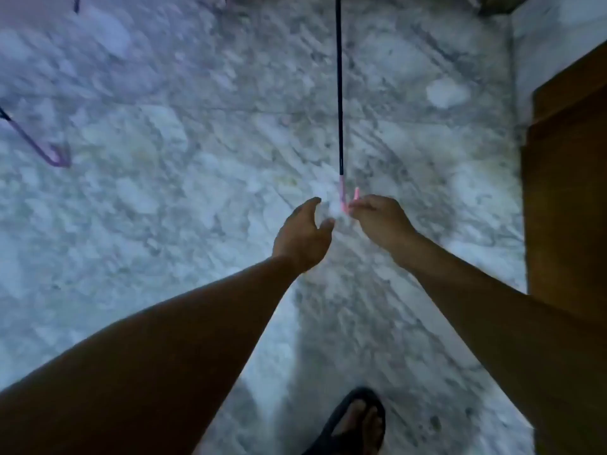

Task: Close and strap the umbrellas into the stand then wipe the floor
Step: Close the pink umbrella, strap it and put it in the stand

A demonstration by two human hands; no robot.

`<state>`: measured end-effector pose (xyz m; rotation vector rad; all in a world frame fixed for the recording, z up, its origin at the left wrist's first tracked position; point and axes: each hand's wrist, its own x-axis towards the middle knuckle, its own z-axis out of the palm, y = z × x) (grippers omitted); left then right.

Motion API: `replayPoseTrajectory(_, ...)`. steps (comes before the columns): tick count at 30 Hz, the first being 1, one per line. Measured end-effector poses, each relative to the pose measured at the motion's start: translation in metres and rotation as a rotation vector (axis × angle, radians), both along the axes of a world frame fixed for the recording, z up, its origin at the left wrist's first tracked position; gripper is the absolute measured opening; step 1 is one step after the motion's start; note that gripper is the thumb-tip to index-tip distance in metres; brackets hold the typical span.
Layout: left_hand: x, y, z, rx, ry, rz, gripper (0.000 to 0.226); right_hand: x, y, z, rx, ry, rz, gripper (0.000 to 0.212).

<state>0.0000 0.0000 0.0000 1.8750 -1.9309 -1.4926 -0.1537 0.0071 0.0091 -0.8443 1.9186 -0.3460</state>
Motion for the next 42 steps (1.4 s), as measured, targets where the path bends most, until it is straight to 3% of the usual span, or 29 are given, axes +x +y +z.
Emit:
replayPoseTrajectory(3,-0.024,-0.043,-0.040,0.084,0.176,0.133,0.059,-0.018,-0.052,-0.029,-0.102,0.040,-0.042,0.023)
replayPoseTrajectory(6,-0.049,-0.088,-0.044,0.155,0.411,0.210,0.063,-0.022,-0.116,-0.027,-0.252,-0.072,-0.100,0.031)
replayPoseTrajectory(9,-0.063,-0.119,-0.025,0.155,0.555,0.322,0.045,-0.017,-0.158,0.000,-0.396,-0.146,-0.082,0.040)
replayPoseTrajectory(12,-0.057,-0.119,0.004,0.073,0.517,0.302,0.024,-0.015,-0.161,0.036,-0.415,-0.117,-0.001,0.024)
replayPoseTrajectory(15,-0.043,-0.100,0.046,0.052,0.442,0.242,0.018,-0.015,-0.142,0.077,-0.388,-0.146,0.075,0.011)
replayPoseTrajectory(18,-0.030,-0.081,0.096,0.030,0.393,0.188,0.022,-0.010,-0.121,0.124,-0.355,-0.168,0.154,0.009)
replayPoseTrajectory(23,-0.006,-0.041,0.211,0.060,0.340,0.002,0.006,0.004,-0.073,0.225,-0.214,-0.211,0.132,0.009)
replayPoseTrajectory(29,0.040,-0.012,0.334,0.201,0.237,-0.172,0.022,0.056,-0.008,0.340,-0.077,-0.271,-0.199,0.006)
replayPoseTrajectory(33,0.080,0.011,0.413,0.141,0.099,-0.394,0.019,0.101,0.037,0.412,-0.005,-0.284,-0.487,0.012)
replayPoseTrajectory(36,0.103,0.026,0.473,0.101,0.090,-0.593,0.024,0.132,0.077,0.467,-0.025,-0.315,-0.667,0.013)
replayPoseTrajectory(42,0.112,0.079,0.591,0.213,0.112,-0.848,0.032,0.173,0.172,0.578,-0.165,-0.274,-0.985,0.008)
